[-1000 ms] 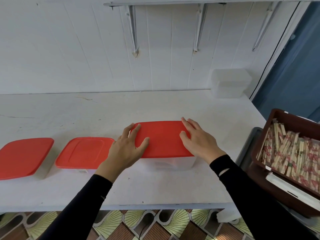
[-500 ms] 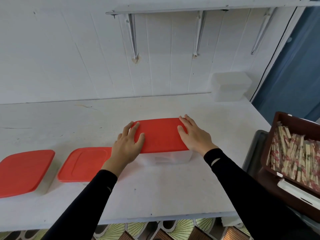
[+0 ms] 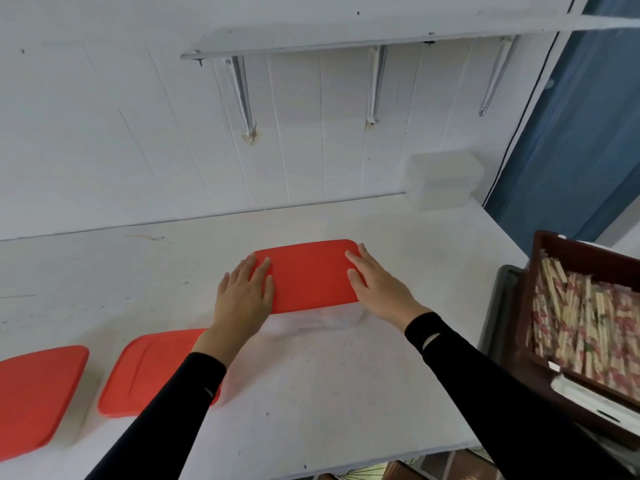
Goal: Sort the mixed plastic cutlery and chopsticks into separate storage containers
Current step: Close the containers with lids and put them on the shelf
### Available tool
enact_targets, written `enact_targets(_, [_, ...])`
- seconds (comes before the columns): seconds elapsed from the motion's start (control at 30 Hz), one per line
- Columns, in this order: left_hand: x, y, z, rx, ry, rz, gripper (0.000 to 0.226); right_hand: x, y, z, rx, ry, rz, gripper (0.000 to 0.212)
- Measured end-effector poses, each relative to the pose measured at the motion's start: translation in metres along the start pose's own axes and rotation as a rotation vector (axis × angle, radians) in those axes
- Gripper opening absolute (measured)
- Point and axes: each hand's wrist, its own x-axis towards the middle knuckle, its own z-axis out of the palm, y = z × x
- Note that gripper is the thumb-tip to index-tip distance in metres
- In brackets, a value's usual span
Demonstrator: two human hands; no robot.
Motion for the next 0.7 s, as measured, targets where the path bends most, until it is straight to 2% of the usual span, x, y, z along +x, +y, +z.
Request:
enact_targets(0.07, [-0.011, 0.030, 0.004, 0.025, 0.143, 0.202, 0.049, -0.021, 0.012, -0.012, 0.065, -0.006, 0.014, 0.046])
enact_targets(0.13, [-0.026, 0.069, 0.021, 0.012, 0.205, 0.416, 0.044, -0.043, 0.026, -0.028, 0.128, 0.039, 0.044, 0.041])
enact_targets(0.2, [-0.040, 0.117, 0.047, -0.022, 0.157, 0.580, 0.035, -0.065, 0.047, -0.049, 0.132, 0.113, 0.044, 0.035])
enact_targets(0.3, [-0.056, 0.173, 0.085, 0.014, 0.063, 0.695, 0.030, -0.096, 0.074, -0.081, 0.106, 0.165, 0.029, 0.031])
enact_targets(0.4, [-0.068, 0.223, 0.116, 0.072, -0.044, 0.712, 0.036, -0.131, 0.103, -0.114, 0.058, 0.272, 0.003, 0.029])
enact_targets(0.53, [-0.079, 0.277, 0.144, 0.034, -0.273, 0.529, 0.076, -0.179, 0.152, -0.156, -0.014, 0.479, 0.053, 0.025])
enact_targets(0.63, [-0.079, 0.290, 0.160, 0.099, -0.273, 0.450, 0.064, -0.204, 0.190, -0.171, -0.251, 0.573, 0.308, 0.027])
enact_targets(0.7, [-0.079, 0.293, 0.164, 0.087, -0.230, 0.418, 0.062, -0.217, 0.211, -0.177, -0.240, 0.545, 0.507, 0.035])
